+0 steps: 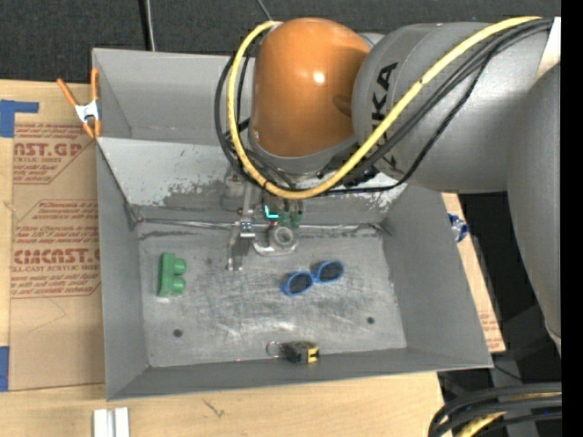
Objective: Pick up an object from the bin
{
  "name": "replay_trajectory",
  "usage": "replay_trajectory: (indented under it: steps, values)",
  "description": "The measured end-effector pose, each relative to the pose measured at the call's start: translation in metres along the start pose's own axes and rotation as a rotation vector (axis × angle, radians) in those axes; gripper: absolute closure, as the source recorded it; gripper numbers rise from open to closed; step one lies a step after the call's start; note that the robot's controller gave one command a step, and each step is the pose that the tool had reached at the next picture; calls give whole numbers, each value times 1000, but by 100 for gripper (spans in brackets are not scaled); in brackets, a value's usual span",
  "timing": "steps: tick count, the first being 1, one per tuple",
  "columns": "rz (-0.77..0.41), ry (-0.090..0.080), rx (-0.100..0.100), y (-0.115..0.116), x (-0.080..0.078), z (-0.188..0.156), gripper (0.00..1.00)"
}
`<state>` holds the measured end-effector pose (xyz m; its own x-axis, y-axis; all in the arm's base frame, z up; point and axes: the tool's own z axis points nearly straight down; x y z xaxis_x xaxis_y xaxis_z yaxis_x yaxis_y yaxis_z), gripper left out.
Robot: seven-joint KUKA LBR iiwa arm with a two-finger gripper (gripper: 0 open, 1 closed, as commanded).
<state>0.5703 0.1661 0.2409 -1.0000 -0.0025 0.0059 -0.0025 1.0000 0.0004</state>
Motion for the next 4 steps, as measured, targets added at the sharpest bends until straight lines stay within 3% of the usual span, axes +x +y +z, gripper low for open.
replay_trajectory:
  steps: [1, 2, 3, 4]
  values:
    - [-250, 3, 2, -16, 92, 118, 0]
    - [-342, -5, 5, -113, 91, 103, 0]
    - [-553, -17, 1, -154, 79, 166, 0]
    - [-615, -23, 8, -122, 83, 168, 0]
